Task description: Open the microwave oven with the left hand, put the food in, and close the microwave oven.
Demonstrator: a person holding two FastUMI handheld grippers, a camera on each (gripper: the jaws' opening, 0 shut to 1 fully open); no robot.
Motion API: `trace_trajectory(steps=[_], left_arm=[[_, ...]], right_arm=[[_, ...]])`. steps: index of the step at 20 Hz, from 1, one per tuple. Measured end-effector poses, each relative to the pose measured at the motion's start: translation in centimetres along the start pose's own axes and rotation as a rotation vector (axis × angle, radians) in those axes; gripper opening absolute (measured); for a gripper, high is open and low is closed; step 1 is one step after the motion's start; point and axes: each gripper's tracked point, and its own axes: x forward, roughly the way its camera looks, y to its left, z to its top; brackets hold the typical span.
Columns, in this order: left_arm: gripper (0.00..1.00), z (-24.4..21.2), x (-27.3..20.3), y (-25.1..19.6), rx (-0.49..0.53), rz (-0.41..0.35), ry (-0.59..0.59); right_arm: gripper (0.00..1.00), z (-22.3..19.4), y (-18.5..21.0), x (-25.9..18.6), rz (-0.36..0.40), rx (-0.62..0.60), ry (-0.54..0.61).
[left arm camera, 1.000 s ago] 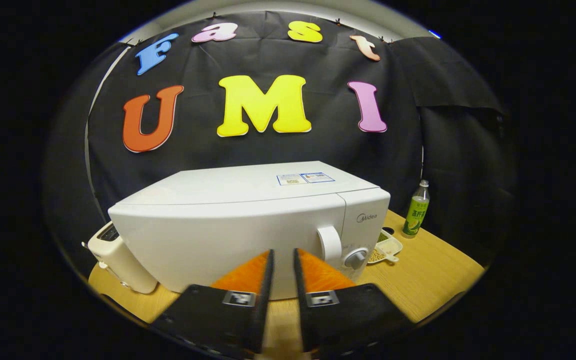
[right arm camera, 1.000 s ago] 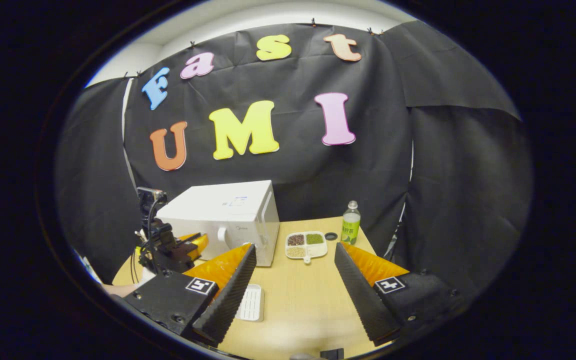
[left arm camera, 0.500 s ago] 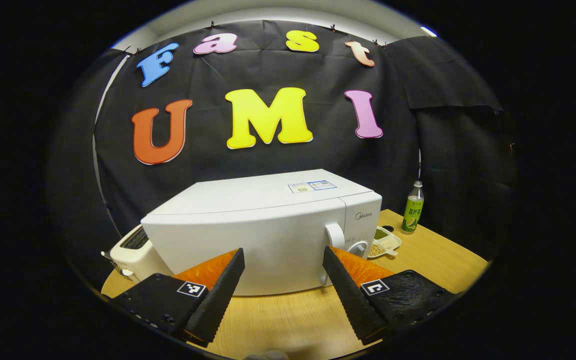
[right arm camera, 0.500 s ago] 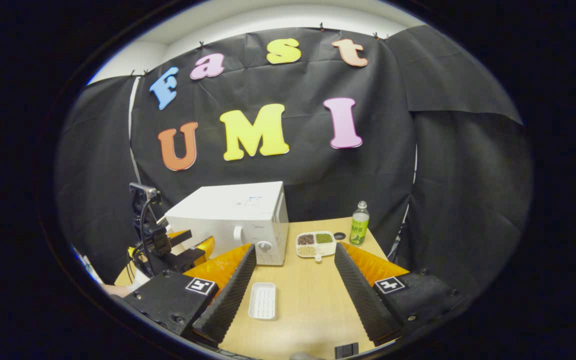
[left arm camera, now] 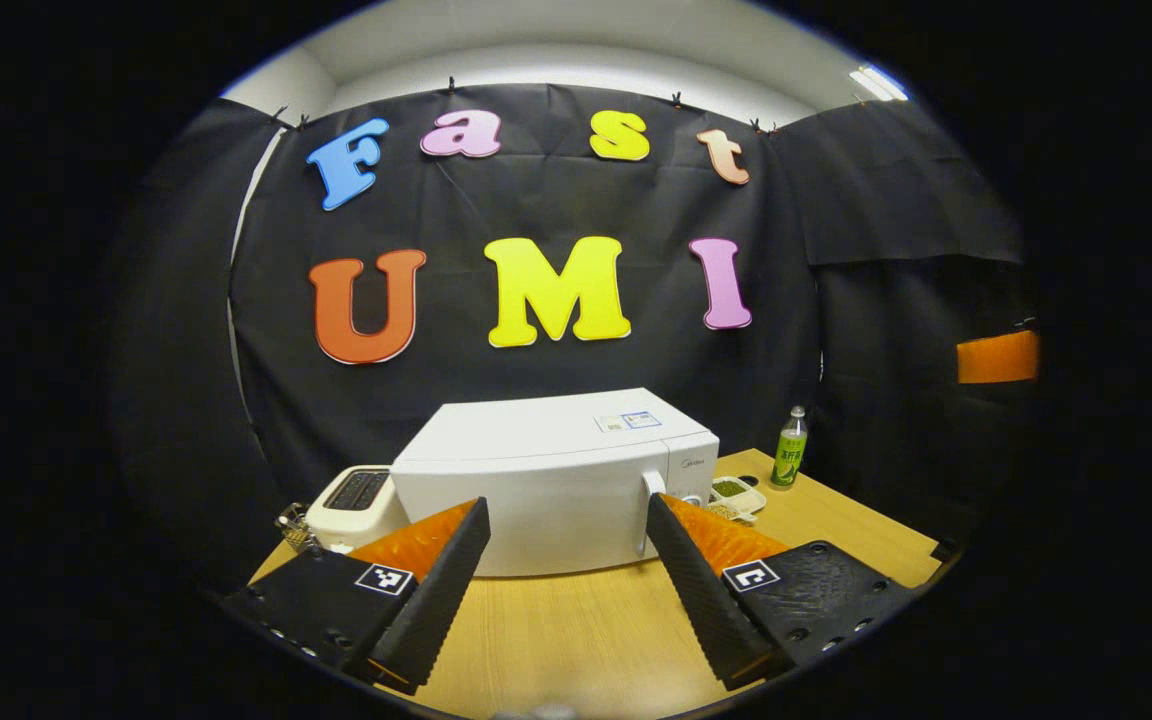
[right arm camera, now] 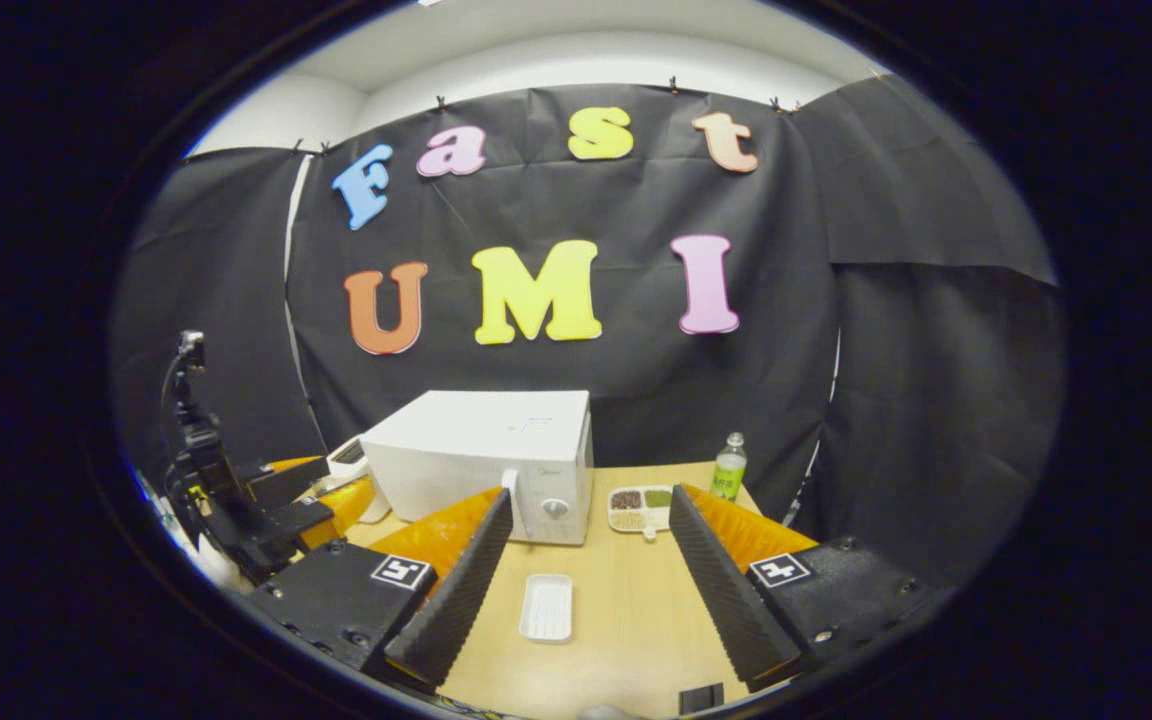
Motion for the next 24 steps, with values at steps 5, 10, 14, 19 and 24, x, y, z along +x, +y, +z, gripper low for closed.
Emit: trace_trajectory(steps=[5, 10, 14, 19, 24], left_arm=[[1.0, 3.4, -6.5, 3.8, -0.019, 0.066, -0.036], [0.96, 6.5, -11.2, 7.0, -0.098, 0.144, -0.081], [0.95, 7.7, -12.5, 7.9, -0.096, 0.162, -0.103], [0.95, 8.2, -12.9, 7.9, -0.095, 0.166, -0.121], [0.95, 8.7, -12.7, 7.6, -0.086, 0.154, -0.137]], right_arm=[[0.92, 0.8, 1.0, -1.9, -0.026, -0.032, -0.059], [1.0, 0.8, 1.0, -3.4, -0.079, -0.03, -0.095], [0.92, 1.3, 1.0, -3.9, -0.094, -0.017, -0.111], [1.0, 2.5, 1.3, -4.6, -0.1, -0.014, -0.156], [0.92, 2.7, 1.5, -5.0, -0.098, -0.013, -0.163]])
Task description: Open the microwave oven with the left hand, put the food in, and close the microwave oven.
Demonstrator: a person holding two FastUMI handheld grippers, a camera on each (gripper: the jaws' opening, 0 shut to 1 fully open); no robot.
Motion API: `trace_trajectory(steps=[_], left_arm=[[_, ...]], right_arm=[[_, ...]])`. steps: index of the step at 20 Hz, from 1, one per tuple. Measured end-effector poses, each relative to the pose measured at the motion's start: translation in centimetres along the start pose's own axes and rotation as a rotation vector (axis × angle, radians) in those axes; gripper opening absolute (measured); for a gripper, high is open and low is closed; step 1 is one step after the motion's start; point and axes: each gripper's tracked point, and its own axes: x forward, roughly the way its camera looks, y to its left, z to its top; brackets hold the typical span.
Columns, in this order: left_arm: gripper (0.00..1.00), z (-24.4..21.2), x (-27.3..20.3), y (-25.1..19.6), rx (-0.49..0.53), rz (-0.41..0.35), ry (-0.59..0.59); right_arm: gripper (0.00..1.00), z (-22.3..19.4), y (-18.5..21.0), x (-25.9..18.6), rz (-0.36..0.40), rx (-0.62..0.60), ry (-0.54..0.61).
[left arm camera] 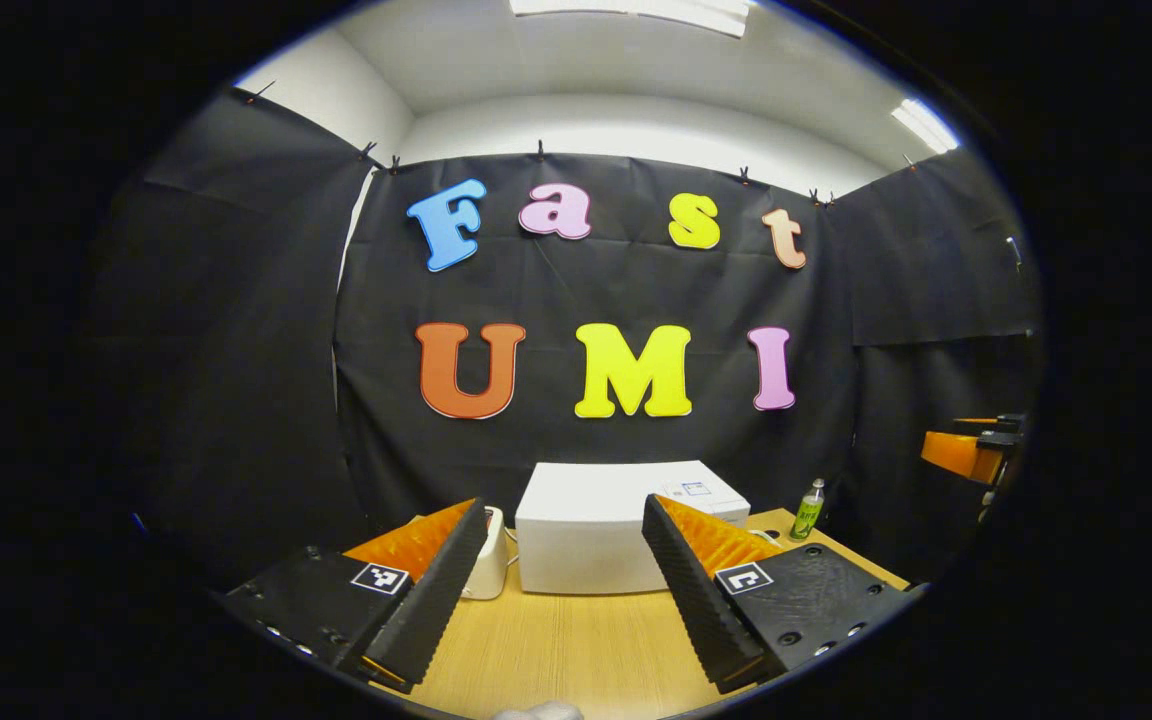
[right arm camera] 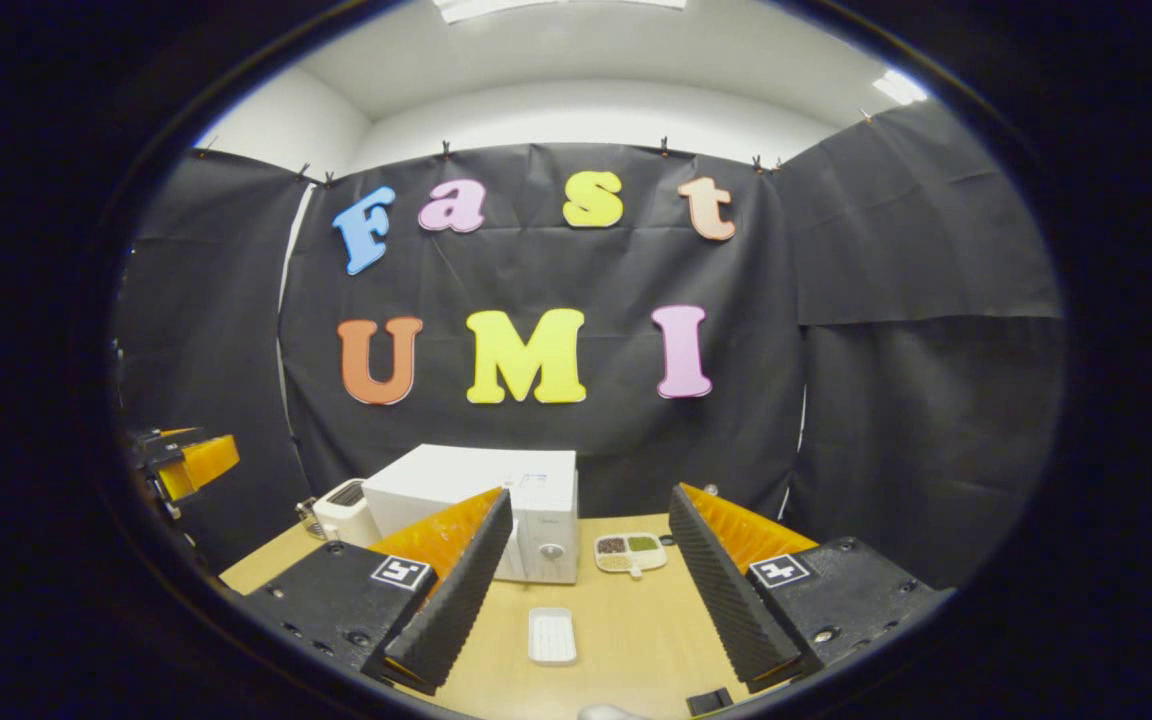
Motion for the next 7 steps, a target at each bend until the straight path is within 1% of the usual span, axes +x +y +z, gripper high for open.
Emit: trace_trajectory(steps=[4, 5, 6, 7], left_arm=[[0.95, 0.36, -0.07, -0.63, -0.002, -0.014, -0.011], [0.95, 0.53, -0.1, -0.85, -0.002, -0.021, -0.013], [0.95, 0.52, -0.1, -0.93, 0.0, -0.026, -0.016], [0.95, 0.44, 0.05, -0.99, 0.002, -0.027, -0.013]], right_arm=[[0.92, 0.03, -0.35, -0.17, -0.008, 0.001, -0.003], [1.0, 0.1, -0.44, -0.24, -0.01, 0.001, -0.006], [0.92, 0.08, -0.48, -0.29, -0.012, 0.003, -0.005], [0.92, 0.04, -0.5, -0.24, -0.013, 0.004, -0.005]])
